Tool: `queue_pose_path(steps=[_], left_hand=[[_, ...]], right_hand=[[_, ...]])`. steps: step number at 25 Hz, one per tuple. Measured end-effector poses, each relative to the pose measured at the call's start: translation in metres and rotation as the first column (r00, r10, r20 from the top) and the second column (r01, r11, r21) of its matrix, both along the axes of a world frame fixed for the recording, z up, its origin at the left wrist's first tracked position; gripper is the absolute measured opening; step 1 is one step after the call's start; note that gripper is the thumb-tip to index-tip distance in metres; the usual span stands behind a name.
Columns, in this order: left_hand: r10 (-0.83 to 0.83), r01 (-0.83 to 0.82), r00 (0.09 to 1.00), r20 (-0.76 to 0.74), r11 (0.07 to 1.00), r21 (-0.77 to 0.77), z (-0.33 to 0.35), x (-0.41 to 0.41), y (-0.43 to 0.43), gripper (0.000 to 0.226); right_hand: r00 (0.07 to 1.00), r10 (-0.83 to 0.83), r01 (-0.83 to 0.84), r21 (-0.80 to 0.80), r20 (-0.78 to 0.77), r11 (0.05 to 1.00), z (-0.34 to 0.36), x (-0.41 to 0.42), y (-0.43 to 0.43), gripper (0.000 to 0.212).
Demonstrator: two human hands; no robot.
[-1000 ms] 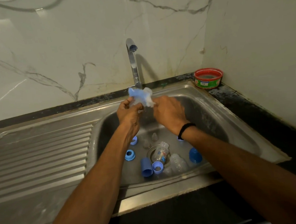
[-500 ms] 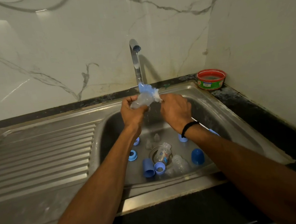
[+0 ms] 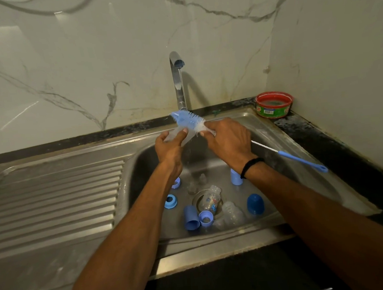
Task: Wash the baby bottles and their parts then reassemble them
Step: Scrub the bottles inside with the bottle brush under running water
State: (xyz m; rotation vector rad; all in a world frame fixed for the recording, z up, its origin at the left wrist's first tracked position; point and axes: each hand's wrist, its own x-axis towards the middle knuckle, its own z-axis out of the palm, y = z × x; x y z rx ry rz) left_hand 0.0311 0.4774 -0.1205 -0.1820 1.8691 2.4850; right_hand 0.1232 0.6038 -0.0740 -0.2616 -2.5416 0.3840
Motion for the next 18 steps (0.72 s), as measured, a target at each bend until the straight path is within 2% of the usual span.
queue_pose_path(steps=[1, 3, 5, 8, 11, 13, 18], left_hand=[[-0.020, 0.021, 1.000, 0.018, 0.999, -0.027, -0.001, -0.002, -0.001, 0.055], [-0.037, 0.038, 0.999, 0.013, 0.996, -0.077, -0.001, -0.002, -0.001, 0.034], [-0.066, 0.066, 0.998, 0.012, 0.997, -0.036, 0.003, 0.002, -0.001, 0.022], [-0.152, 0.152, 0.988, -0.011, 0.984, 0.097, 0.009, 0.006, -0.002, 0.031], [-0.157, 0.160, 0.987, -0.045, 0.984, 0.073, 0.009, 0.011, 0.000, 0.043], [-0.134, 0.137, 0.990, -0.044, 0.987, 0.086, 0.009, 0.012, 0.002, 0.045], [-0.079, 0.087, 0.993, -0.089, 0.992, 0.093, 0.010, 0.012, 0.000, 0.042]], right_hand=[[1.000, 0.024, -0.024, -0.002, 0.020, 1.000, 0.000, 0.000, 0.002, 0.036], [0.995, 0.080, -0.078, -0.022, 0.057, 0.997, 0.000, 0.000, 0.004, 0.042], [0.990, 0.131, -0.130, -0.041, 0.045, 0.991, -0.004, -0.006, 0.004, 0.045], [0.989, 0.144, -0.148, -0.106, -0.042, 0.983, -0.010, -0.017, 0.006, 0.040], [0.991, 0.019, -0.036, -0.127, -0.136, 0.991, -0.010, -0.020, 0.013, 0.031], [0.990, -0.021, 0.004, -0.122, -0.136, 0.992, -0.010, -0.020, 0.018, 0.027], [0.994, -0.020, 0.010, -0.091, -0.108, 0.996, -0.009, -0.018, 0.017, 0.032]])
